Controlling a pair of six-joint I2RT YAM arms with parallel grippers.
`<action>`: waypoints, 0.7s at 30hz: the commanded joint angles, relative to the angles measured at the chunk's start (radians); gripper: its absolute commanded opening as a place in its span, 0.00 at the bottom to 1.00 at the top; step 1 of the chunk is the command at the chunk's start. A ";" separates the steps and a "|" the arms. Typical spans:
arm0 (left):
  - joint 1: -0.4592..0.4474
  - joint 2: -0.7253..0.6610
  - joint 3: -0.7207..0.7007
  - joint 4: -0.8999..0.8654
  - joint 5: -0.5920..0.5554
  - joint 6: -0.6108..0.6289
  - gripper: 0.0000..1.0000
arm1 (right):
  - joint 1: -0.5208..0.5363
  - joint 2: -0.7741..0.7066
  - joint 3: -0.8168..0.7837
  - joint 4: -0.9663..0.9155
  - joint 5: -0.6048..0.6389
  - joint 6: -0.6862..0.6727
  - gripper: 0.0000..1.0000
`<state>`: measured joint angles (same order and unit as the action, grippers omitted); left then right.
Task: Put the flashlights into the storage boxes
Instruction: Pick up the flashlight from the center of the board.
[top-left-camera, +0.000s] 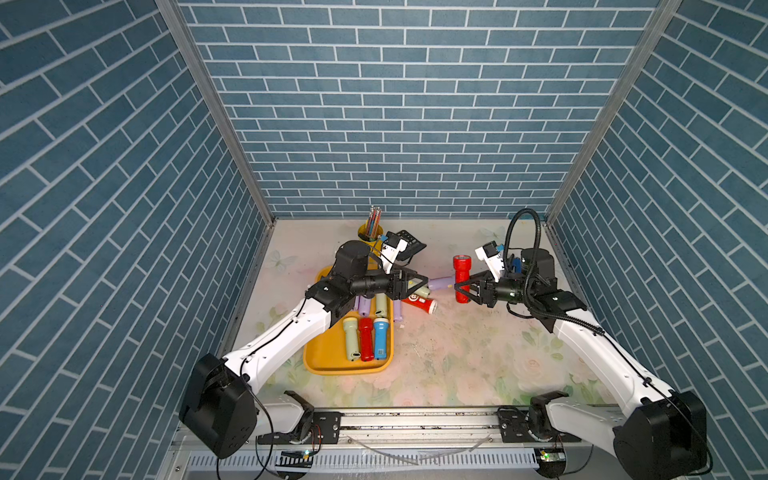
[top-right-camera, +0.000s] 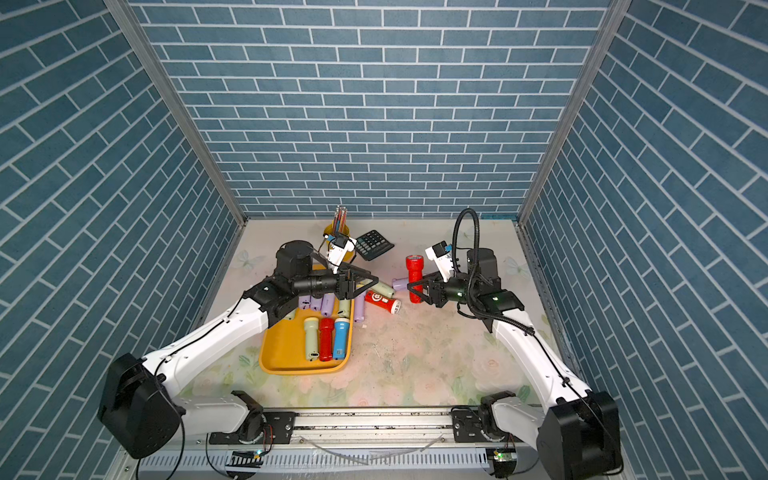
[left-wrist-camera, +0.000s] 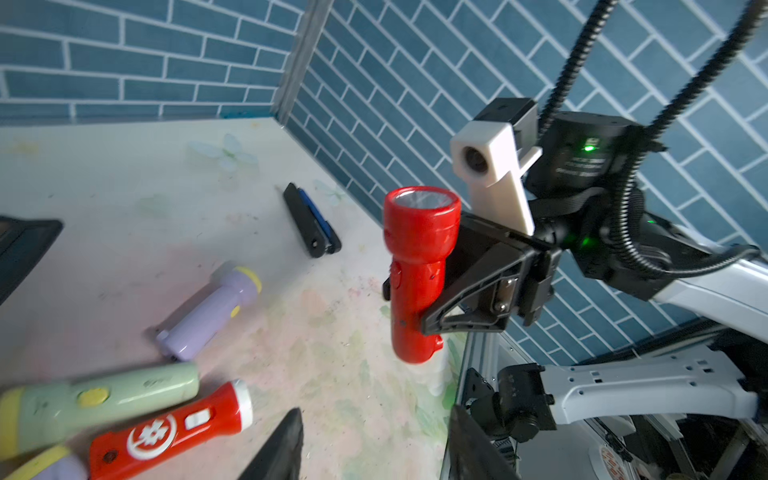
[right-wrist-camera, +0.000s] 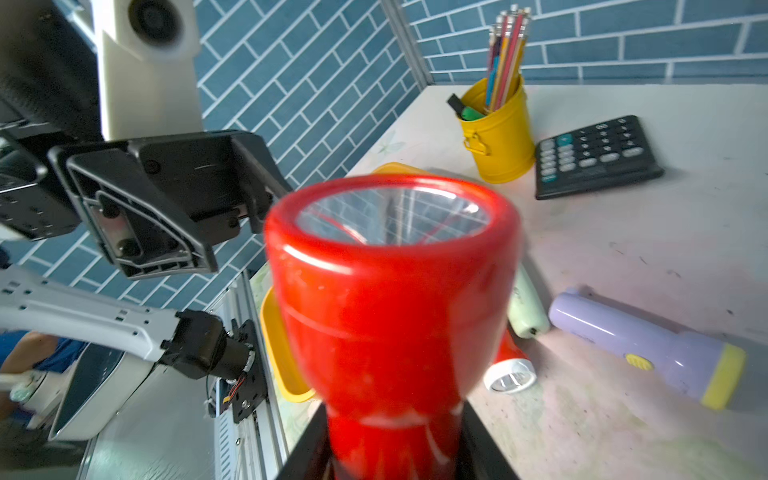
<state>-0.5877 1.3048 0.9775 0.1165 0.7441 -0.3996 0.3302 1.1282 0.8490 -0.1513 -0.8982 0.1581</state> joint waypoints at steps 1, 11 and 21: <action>-0.033 -0.024 -0.030 0.189 0.070 0.016 0.58 | 0.043 -0.028 -0.020 0.104 -0.106 -0.065 0.27; -0.078 -0.039 -0.078 0.301 0.146 0.058 0.64 | 0.114 0.012 0.004 0.181 -0.176 -0.077 0.27; -0.090 -0.009 -0.076 0.305 0.146 0.076 0.64 | 0.153 0.040 0.028 0.212 -0.286 -0.104 0.27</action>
<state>-0.6685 1.2835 0.9081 0.3862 0.8661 -0.3428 0.4728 1.1572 0.8459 0.0177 -1.1149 0.1181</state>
